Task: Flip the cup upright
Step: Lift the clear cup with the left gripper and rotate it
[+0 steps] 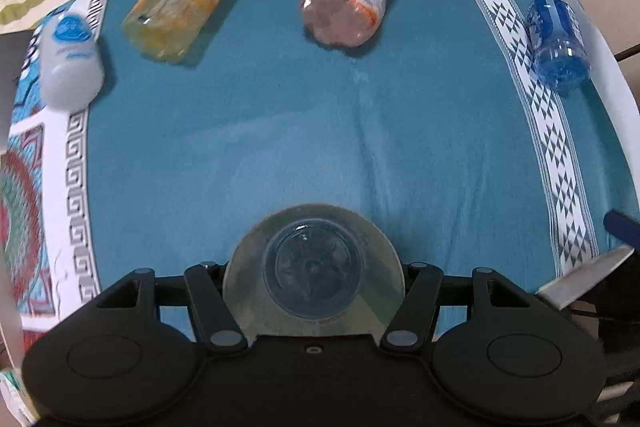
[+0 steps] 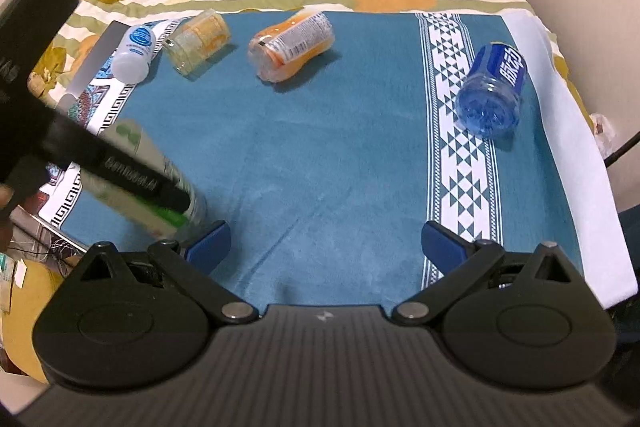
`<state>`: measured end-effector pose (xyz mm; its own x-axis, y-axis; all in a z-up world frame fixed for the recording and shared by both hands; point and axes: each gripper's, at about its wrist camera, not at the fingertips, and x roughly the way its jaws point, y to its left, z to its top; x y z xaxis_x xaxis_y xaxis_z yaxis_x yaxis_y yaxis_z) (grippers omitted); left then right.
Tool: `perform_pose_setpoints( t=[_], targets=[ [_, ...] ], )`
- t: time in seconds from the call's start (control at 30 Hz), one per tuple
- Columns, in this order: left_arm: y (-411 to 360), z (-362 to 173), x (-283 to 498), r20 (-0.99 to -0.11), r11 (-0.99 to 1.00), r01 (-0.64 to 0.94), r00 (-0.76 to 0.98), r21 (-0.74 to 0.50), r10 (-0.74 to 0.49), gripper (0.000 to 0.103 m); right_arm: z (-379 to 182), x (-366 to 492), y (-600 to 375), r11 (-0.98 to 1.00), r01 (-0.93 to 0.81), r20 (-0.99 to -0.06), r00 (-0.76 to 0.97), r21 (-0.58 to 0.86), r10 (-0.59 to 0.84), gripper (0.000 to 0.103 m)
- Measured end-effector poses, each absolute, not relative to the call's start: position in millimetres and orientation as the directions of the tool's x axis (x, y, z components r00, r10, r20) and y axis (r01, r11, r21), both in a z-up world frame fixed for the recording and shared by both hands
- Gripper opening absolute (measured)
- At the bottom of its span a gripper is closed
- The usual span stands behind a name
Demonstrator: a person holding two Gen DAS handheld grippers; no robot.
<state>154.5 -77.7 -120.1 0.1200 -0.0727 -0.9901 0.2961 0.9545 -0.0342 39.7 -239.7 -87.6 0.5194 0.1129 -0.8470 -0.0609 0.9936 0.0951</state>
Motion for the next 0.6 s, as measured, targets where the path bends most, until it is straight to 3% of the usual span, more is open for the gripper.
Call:
perform_pose_setpoints(
  t=[0.33, 0.6],
  targets=[
    [-73, -120, 163, -0.991, 0.955, 0.277, 0.057, -0.103, -0.123, 0.066, -95, 46, -247, 0.991, -0.07, -0.849, 0.511, 0.111, 0.132, 0.103],
    [-54, -128, 185, -0.969, 0.955, 0.167, -0.074, -0.244, -0.235, 0.066, -97, 51, -239, 0.987, -0.111, -0.849, 0.503, 0.119, 0.159, 0.103]
  ],
)
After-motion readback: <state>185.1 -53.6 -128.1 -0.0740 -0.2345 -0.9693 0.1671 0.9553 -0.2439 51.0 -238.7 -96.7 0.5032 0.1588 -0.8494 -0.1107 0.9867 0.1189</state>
